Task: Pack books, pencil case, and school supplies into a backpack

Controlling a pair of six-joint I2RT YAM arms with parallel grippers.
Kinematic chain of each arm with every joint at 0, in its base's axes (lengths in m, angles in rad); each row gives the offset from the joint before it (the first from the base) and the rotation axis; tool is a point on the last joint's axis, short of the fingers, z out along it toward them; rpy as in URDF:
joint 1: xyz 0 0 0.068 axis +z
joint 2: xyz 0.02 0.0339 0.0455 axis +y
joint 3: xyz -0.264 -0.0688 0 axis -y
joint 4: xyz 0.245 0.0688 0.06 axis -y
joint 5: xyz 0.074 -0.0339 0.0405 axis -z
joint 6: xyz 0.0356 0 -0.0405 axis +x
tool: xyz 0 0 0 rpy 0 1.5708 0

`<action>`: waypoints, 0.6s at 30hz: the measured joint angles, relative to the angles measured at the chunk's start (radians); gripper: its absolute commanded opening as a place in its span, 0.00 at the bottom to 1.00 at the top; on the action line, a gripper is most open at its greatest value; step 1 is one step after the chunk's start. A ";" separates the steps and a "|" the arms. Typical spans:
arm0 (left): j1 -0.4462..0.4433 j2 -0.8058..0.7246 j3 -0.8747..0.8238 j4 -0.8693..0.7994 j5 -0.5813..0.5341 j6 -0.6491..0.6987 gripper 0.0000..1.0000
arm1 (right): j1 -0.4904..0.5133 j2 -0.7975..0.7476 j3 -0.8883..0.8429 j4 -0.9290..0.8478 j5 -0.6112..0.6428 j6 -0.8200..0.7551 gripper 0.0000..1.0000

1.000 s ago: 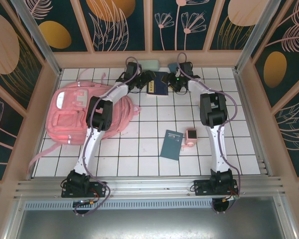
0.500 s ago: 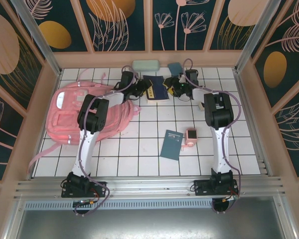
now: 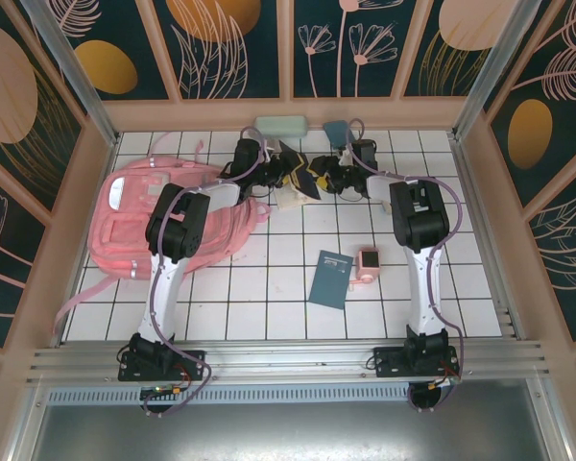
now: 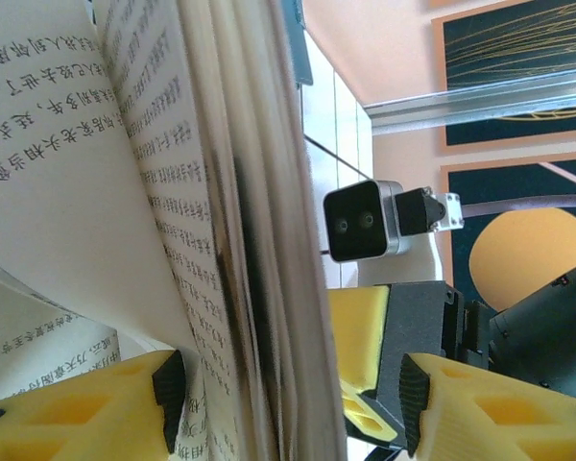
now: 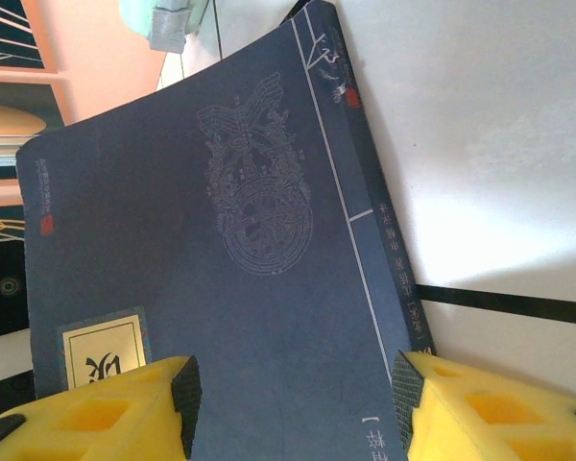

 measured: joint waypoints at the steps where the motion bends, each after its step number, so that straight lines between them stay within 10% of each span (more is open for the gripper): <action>1: 0.000 0.000 0.000 0.000 0.000 -0.001 0.66 | 0.000 0.000 0.000 -0.002 0.000 -0.001 0.57; 18: 0.003 -0.020 0.086 -0.280 -0.012 0.164 0.43 | 0.001 0.000 0.004 -0.024 0.001 -0.026 0.54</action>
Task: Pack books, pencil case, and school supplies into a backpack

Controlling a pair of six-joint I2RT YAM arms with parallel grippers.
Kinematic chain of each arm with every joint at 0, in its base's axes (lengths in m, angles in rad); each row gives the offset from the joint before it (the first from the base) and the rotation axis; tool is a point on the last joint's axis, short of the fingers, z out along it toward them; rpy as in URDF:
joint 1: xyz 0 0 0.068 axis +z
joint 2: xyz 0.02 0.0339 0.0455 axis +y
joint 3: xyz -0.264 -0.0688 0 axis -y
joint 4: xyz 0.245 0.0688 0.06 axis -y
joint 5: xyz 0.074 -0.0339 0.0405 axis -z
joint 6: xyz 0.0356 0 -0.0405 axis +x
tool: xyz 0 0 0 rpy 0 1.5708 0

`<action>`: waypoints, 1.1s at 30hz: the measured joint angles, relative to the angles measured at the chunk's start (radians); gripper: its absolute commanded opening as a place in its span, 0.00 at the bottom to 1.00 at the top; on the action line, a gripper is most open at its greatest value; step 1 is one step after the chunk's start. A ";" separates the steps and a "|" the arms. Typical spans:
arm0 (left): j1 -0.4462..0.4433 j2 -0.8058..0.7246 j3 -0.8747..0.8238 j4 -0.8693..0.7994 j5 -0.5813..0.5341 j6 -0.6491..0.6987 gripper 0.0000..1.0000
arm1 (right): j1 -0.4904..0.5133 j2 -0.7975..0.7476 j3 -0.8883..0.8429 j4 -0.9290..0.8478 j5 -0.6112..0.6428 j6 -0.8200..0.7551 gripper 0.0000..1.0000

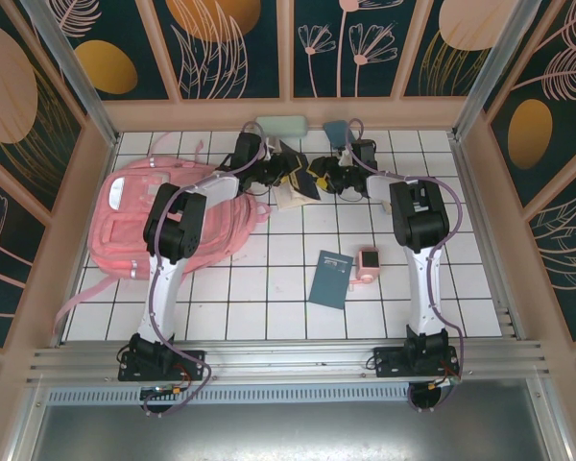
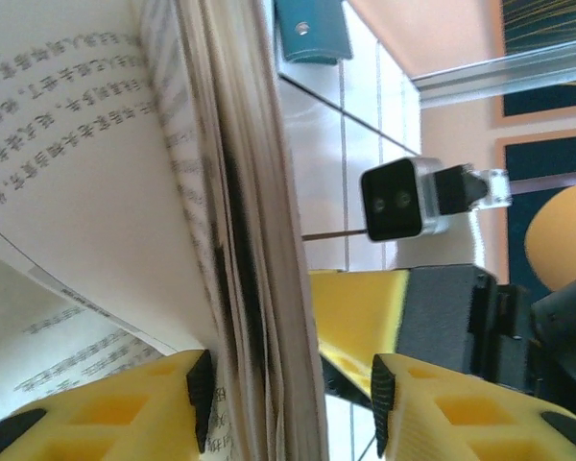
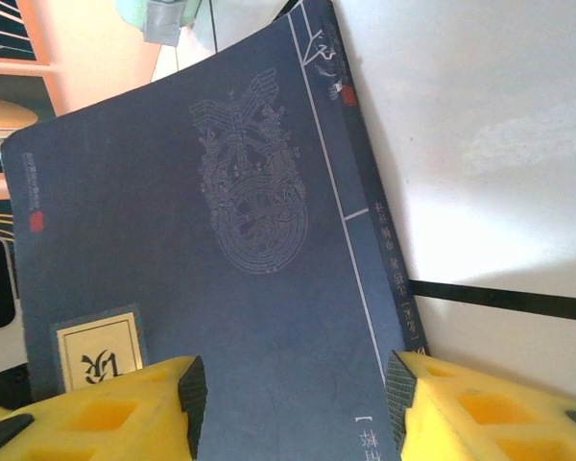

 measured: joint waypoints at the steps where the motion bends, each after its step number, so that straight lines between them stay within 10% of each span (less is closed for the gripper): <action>1: 0.001 0.000 0.003 -0.020 -0.003 0.010 0.40 | 0.000 0.000 0.000 -0.002 0.000 0.000 0.53; 12: 0.003 0.000 0.037 -0.172 -0.023 0.121 0.68 | 0.002 0.000 0.011 -0.033 0.000 -0.008 0.52; 33: 0.003 -0.008 -0.021 0.092 0.089 -0.070 0.70 | 0.006 0.000 0.017 -0.052 -0.004 -0.007 0.52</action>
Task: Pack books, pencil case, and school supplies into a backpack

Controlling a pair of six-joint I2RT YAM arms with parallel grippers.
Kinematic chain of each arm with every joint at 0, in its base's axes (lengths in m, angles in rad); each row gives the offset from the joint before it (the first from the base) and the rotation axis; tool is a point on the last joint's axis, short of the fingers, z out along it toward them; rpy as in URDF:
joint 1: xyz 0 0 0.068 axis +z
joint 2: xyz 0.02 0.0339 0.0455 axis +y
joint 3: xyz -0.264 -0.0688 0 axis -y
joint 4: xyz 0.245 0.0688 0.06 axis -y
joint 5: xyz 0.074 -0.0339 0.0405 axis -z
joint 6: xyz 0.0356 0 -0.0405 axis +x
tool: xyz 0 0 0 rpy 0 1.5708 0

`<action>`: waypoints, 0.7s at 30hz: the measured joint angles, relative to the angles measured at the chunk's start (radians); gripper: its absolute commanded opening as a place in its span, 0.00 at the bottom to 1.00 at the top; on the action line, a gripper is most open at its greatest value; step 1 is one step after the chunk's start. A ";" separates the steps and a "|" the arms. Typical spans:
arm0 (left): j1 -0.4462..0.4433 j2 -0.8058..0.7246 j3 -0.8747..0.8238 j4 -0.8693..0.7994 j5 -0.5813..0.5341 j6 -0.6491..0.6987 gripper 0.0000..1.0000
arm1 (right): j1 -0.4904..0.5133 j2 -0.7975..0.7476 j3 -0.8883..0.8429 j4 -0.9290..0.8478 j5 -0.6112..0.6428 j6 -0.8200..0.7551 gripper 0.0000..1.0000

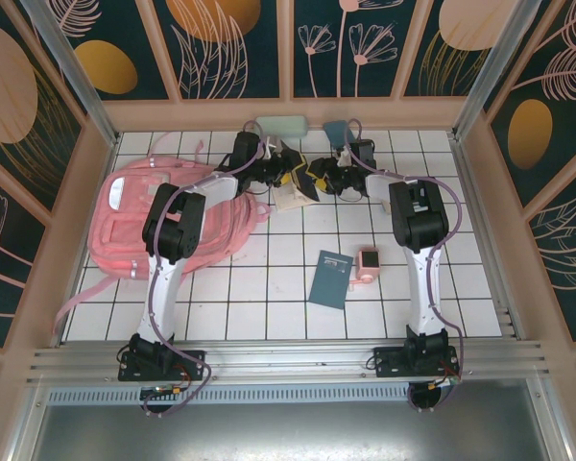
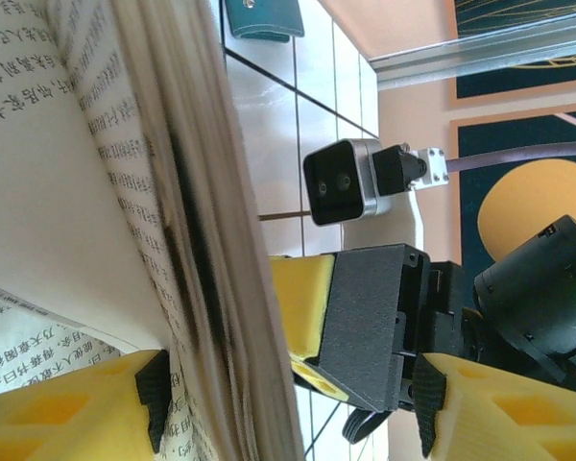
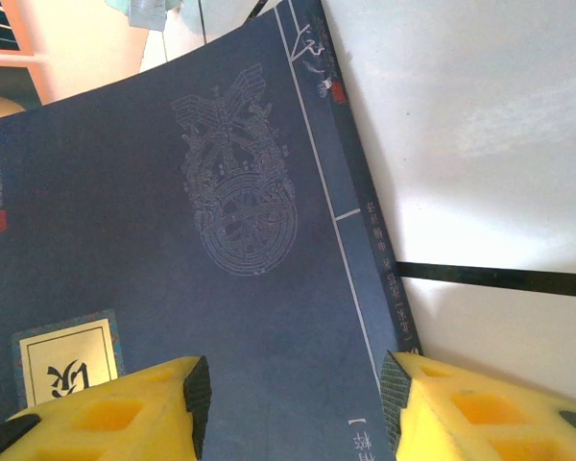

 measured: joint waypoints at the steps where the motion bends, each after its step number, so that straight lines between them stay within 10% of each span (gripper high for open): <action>1: 0.000 0.000 0.001 -0.004 -0.003 0.005 0.70 | 0.000 0.000 0.000 0.000 0.000 0.000 0.52; 21: 0.018 0.000 0.056 -0.347 -0.158 0.212 0.59 | 0.010 0.000 0.000 -0.007 -0.001 -0.001 0.51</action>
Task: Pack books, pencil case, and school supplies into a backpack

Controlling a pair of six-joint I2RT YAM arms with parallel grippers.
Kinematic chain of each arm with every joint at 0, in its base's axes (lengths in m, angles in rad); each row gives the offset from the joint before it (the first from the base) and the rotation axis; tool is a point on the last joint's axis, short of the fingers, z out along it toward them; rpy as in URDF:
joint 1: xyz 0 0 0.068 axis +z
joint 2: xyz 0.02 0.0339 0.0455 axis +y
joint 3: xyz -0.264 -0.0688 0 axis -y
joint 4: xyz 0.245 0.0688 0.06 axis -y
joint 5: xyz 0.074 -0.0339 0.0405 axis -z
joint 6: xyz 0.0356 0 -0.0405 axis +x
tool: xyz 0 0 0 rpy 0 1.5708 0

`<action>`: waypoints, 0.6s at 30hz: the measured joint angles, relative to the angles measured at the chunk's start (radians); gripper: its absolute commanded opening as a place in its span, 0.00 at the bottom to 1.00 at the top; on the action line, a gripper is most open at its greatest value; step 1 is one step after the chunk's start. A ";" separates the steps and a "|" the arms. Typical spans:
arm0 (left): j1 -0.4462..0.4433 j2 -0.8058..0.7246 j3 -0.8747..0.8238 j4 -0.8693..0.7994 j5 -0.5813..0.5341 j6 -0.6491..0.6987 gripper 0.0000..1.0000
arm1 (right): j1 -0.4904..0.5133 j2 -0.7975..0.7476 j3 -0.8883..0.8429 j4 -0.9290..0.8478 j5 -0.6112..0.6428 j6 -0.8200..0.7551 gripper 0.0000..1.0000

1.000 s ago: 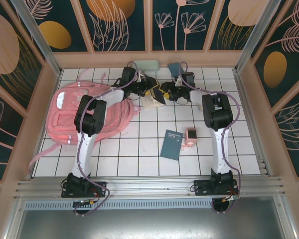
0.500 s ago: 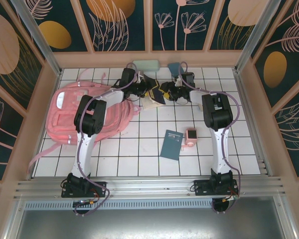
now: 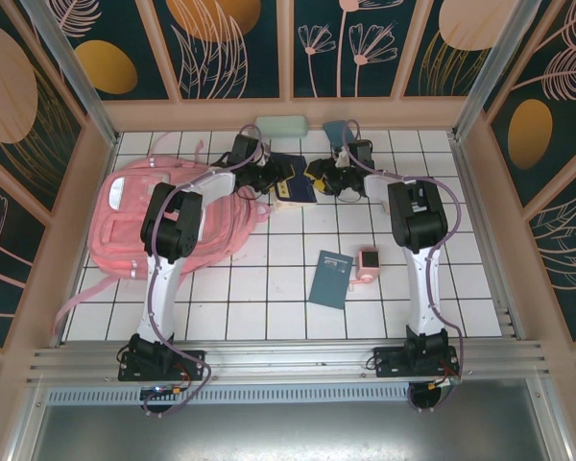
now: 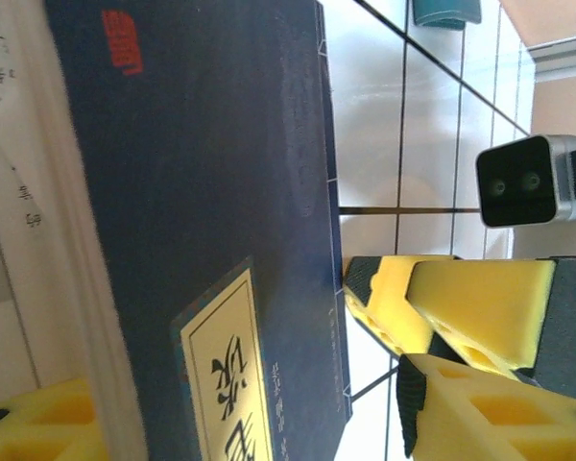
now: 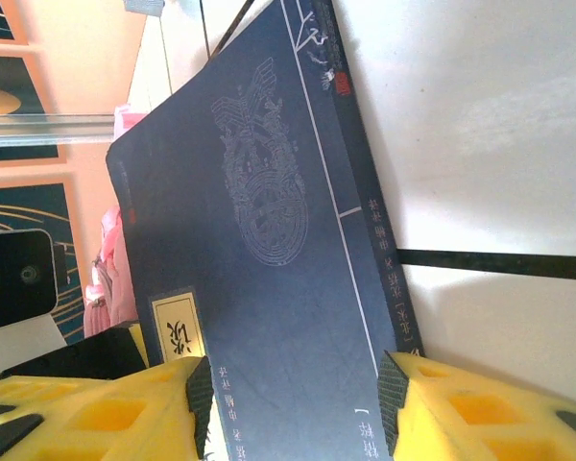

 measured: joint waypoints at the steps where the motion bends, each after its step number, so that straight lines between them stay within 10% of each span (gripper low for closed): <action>1: 0.000 0.000 0.007 -0.013 -0.004 0.008 0.59 | 0.000 0.000 0.000 0.000 0.000 0.000 0.51; 10: 0.000 -0.002 0.064 -0.097 -0.015 0.058 0.56 | 0.003 0.000 0.000 -0.001 -0.004 0.000 0.51; 18: 0.000 -0.002 0.092 -0.113 -0.010 0.059 0.29 | 0.008 0.000 0.000 -0.004 -0.006 0.001 0.51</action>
